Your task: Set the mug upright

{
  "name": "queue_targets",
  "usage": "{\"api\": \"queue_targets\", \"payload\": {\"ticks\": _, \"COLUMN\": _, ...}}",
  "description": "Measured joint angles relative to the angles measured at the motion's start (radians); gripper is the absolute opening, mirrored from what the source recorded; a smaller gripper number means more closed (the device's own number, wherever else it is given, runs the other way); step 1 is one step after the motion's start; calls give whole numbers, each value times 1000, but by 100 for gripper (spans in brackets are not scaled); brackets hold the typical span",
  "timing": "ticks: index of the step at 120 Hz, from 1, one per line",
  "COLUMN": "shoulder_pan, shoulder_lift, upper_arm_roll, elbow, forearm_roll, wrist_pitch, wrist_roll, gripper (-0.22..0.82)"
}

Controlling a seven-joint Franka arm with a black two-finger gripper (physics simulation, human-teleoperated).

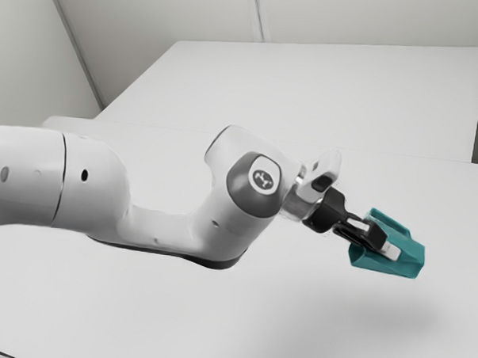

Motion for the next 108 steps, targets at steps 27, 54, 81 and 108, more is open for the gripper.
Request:
{"api": "queue_targets", "payload": {"ticks": 27, "shoulder_pan": 142, "shoulder_lift": -161, "upper_arm_roll": 16, "elbow": -54, "forearm_roll": 622, "wrist_pitch": -93, "wrist_roll": -168, "gripper": -18}}
{"api": "queue_targets", "payload": {"ticks": 54, "shoulder_pan": 198, "shoulder_lift": -244, "upper_arm_roll": 53, "elbow": -54, "forearm_roll": 1006, "wrist_pitch": -351, "wrist_roll": -347, "gripper": -18}}
{"api": "queue_targets", "payload": {"ticks": 81, "shoulder_pan": 298, "shoulder_lift": -256, "upper_arm_roll": 107, "elbow": -58, "forearm_roll": 1193, "wrist_pitch": -537, "wrist_roll": -463, "gripper": -18}}
{"api": "queue_targets", "payload": {"ticks": 108, "shoulder_pan": 417, "shoulder_lift": -197, "upper_arm_roll": 107, "elbow": -57, "forearm_roll": 1259, "wrist_pitch": -547, "wrist_roll": -503, "gripper": -18}}
